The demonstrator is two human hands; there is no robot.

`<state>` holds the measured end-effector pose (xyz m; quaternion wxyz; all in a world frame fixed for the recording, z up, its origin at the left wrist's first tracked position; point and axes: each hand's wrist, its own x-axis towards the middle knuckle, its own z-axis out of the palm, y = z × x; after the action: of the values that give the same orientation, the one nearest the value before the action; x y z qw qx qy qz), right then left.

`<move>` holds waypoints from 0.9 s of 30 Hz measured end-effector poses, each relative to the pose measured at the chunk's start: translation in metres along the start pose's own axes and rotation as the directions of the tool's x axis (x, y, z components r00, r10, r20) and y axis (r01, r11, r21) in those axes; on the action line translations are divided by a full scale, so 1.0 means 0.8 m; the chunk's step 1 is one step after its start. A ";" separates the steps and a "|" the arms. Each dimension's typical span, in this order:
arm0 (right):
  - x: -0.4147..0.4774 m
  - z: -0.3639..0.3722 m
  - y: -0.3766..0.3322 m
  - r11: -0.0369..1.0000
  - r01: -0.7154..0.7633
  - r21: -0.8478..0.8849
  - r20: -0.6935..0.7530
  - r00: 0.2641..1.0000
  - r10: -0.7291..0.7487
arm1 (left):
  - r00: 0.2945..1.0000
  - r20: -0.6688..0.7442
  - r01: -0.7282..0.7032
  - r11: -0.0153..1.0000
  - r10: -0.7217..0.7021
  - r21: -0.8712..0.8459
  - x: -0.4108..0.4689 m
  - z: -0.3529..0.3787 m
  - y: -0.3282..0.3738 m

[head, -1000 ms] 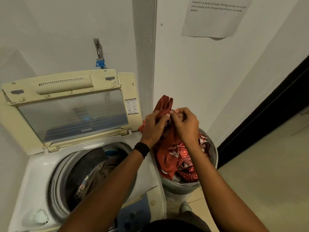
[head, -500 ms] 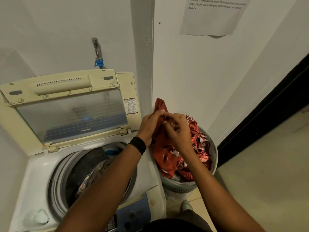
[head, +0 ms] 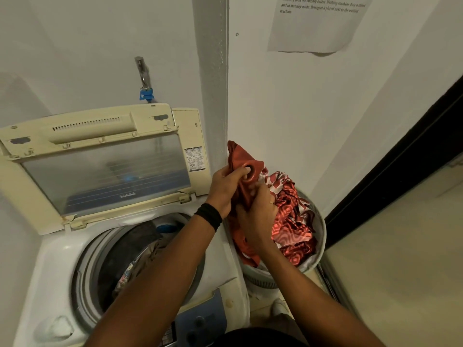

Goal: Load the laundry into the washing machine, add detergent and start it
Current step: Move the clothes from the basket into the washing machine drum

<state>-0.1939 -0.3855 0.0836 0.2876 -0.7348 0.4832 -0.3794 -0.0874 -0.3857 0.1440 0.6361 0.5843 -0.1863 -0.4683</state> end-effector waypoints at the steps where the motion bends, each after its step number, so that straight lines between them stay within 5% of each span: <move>1: 0.003 0.000 0.004 0.999 -0.021 -0.030 0.007 1.000 0.021 | 0.999 -0.043 -0.015 1.000 0.016 0.013 0.000 0.001 0.002; 8: 0.012 -0.038 0.034 0.989 0.127 -0.076 0.021 0.992 -0.125 | 0.944 -0.242 -0.194 0.971 0.223 0.138 0.028 -0.026 0.022; 11: 0.014 -0.068 0.042 0.976 0.217 -0.027 0.176 0.962 -0.209 | 0.934 -0.253 -0.212 0.960 0.254 0.181 0.040 -0.035 0.023; 15: 0.047 -0.102 0.043 0.901 0.434 0.003 0.562 0.744 -0.361 | 0.967 -0.066 -0.208 0.912 0.246 0.354 0.040 -0.039 0.015; 18: 0.076 -0.110 0.021 0.869 0.495 -0.027 0.740 0.594 -0.315 | 0.970 0.205 -0.214 0.867 0.133 0.450 0.031 -0.035 0.009; 21: 0.094 -0.107 0.003 0.905 0.420 -0.069 0.673 0.689 -0.269 | 0.927 0.370 -0.265 0.812 0.065 0.521 0.021 -0.030 0.005; 27: 0.095 -0.097 -0.011 0.979 0.180 -0.094 0.345 0.929 -0.138 | 0.930 0.368 -0.170 0.858 -0.023 0.485 0.012 -0.037 0.006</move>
<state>-0.2354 -0.4567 0.1542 0.2880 -0.8419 0.3883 -0.2398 -0.0574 -0.3769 0.1383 0.4318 0.6273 -0.4393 -0.4766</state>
